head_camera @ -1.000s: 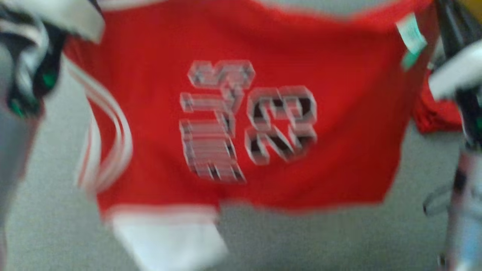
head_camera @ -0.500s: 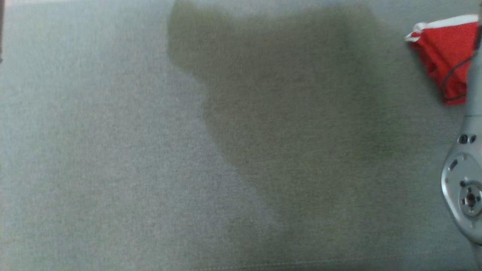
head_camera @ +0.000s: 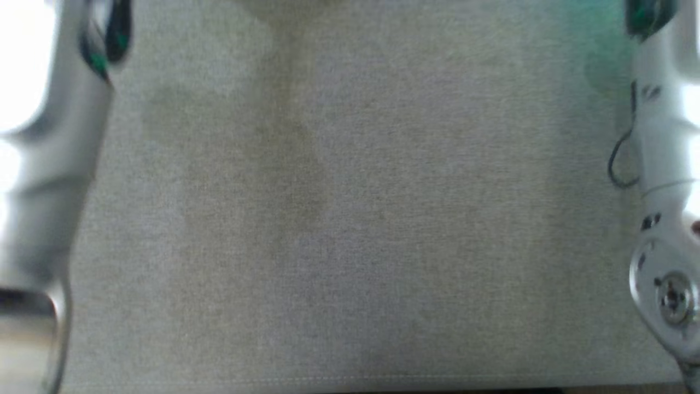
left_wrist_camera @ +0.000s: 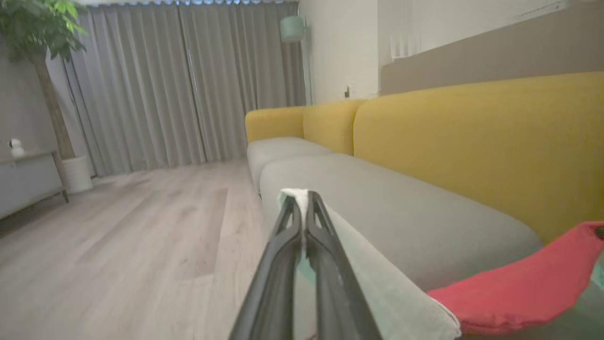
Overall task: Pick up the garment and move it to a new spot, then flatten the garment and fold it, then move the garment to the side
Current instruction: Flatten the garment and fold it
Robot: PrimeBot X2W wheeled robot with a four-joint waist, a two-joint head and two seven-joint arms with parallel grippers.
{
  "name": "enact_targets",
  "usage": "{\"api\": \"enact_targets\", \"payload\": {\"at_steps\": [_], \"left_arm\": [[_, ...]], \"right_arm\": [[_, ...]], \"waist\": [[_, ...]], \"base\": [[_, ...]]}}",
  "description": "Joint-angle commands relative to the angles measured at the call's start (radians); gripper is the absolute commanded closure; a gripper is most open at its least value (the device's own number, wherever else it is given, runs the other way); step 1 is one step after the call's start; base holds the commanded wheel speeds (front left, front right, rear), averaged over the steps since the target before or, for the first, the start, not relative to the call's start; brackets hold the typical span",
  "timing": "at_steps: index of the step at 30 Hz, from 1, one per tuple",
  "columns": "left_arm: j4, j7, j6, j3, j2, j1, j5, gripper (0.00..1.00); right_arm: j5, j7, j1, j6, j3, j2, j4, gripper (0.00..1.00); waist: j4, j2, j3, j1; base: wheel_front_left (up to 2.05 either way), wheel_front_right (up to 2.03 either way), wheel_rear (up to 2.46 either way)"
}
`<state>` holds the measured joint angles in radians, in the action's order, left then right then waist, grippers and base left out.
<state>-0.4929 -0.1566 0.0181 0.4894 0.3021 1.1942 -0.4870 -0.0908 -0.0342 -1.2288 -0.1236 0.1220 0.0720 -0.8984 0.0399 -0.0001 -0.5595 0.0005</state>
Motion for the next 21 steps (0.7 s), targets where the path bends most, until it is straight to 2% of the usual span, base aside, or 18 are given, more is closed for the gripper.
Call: {"api": "enact_targets", "payload": {"at_steps": [1,10,21], "left_arm": [[0.050,-0.022,0.012,-0.037,0.044,-0.031,-0.015,1.00],[0.246,-0.073,0.057,-0.069,0.062,-0.319,-0.074,1.00],[0.526,-0.079,0.150,-0.047,0.085,-0.755,-0.118,1.00]], "right_arm": [[0.016,-0.035,0.028,-0.007,-0.023,-0.022,0.013,1.00],[0.089,-0.161,0.172,-0.007,-0.065,-0.022,0.005,1.00],[0.234,-0.193,0.524,-0.007,-0.080,-0.022,0.174,1.00]], "waist": [[0.014,0.0001,-0.024,-0.0005],[0.019,0.0001,0.046,-0.0005],[0.029,0.0001,0.269,-0.0005]], "base": [[0.00,0.00,0.00],[0.00,0.00,0.00],[0.00,0.00,0.00]]}}
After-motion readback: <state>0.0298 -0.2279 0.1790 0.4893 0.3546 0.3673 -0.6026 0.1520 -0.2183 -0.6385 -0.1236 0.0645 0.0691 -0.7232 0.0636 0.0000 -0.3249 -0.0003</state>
